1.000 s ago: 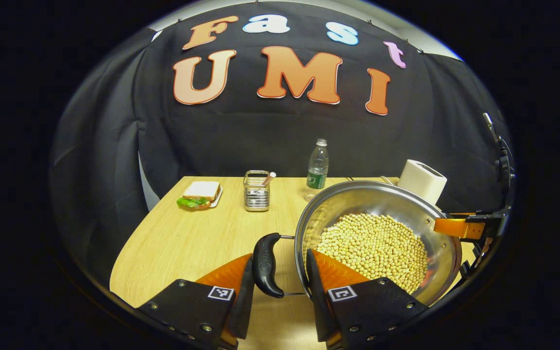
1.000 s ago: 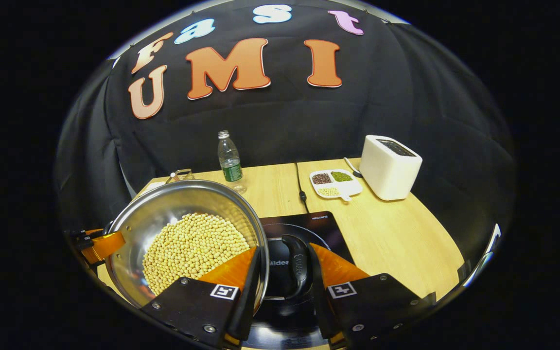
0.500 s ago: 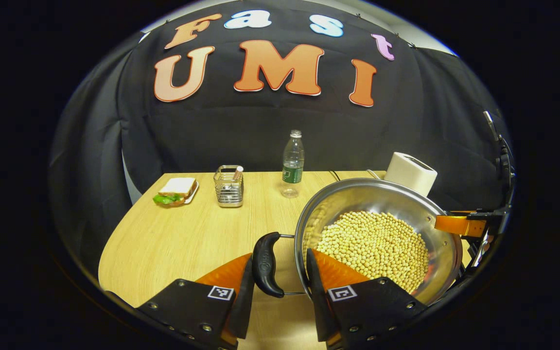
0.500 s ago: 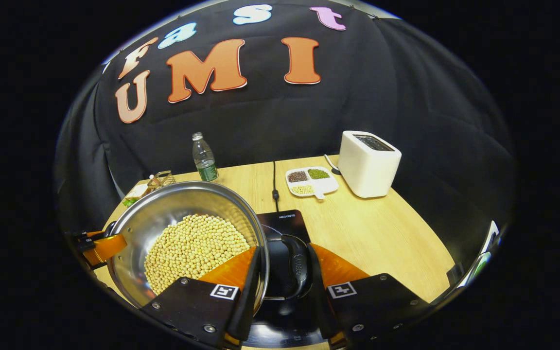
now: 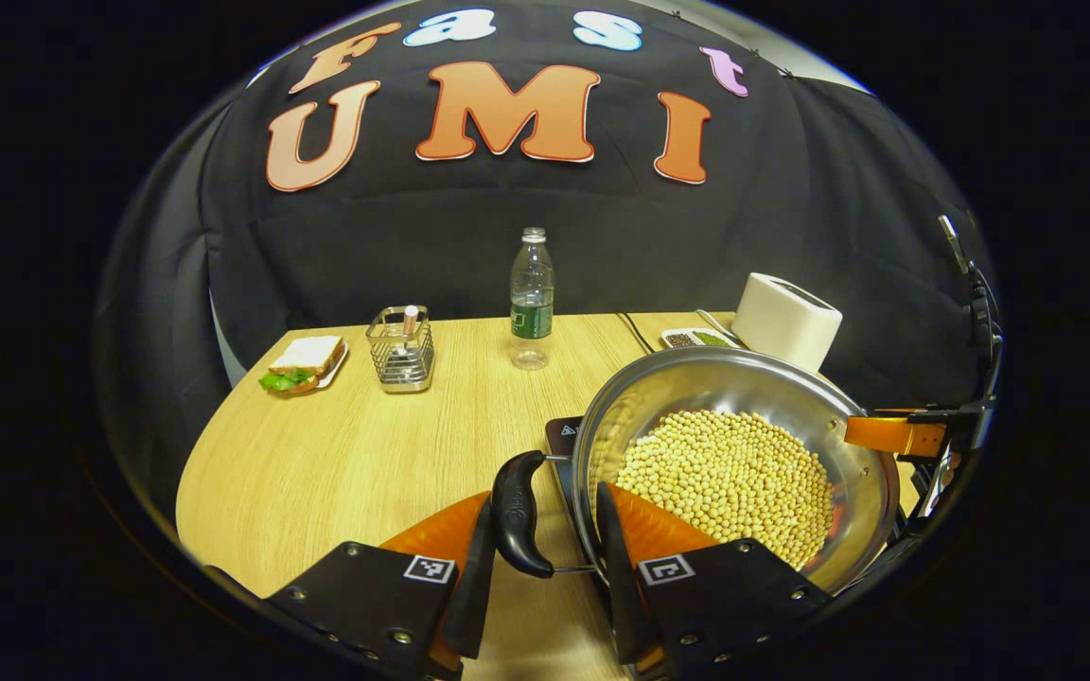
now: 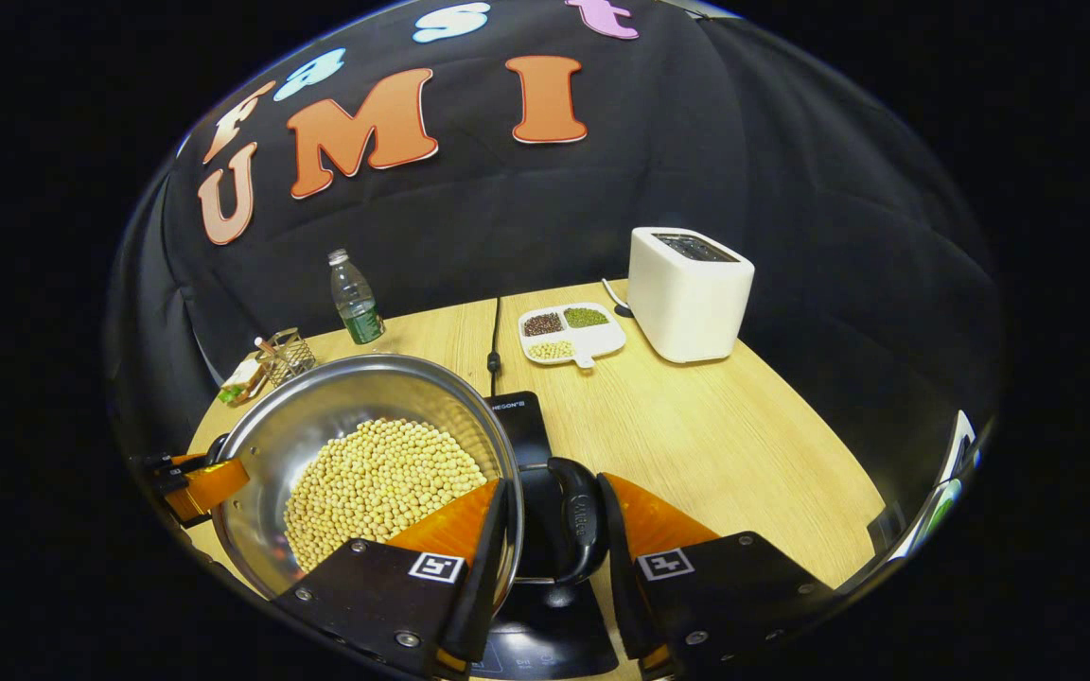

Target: First push the handle of the pot to place it horizontally, then grasp the pot with both hands and set it on the induction cooktop.

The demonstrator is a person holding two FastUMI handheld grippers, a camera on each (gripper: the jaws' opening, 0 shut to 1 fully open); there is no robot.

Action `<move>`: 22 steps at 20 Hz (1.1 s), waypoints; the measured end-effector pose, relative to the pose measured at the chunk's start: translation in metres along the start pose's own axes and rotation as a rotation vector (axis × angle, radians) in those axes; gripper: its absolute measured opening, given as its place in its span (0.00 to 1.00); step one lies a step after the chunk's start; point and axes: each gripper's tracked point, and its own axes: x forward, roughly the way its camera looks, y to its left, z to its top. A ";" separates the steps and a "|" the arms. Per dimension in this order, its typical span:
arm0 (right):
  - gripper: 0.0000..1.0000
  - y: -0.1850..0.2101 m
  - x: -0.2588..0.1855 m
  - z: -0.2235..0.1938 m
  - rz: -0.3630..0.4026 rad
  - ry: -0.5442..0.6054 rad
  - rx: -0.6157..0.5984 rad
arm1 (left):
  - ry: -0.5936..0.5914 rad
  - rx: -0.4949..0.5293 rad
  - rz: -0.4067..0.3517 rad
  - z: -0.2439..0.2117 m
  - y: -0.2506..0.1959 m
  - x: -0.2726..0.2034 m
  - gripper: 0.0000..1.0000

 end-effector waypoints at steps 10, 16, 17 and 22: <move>0.55 -0.004 0.011 -0.006 0.003 0.028 0.010 | 0.020 -0.020 -0.007 -0.005 -0.006 0.018 0.55; 0.81 -0.002 -0.018 0.028 0.032 -0.081 0.004 | -0.145 0.001 0.088 0.055 0.018 -0.022 0.74; 0.95 -0.001 -0.027 0.037 0.038 -0.109 0.003 | -0.174 -0.003 0.105 0.067 0.024 -0.034 0.75; 0.95 0.011 -0.094 0.103 0.072 -0.306 -0.017 | -0.353 0.006 0.196 0.137 0.053 -0.108 0.74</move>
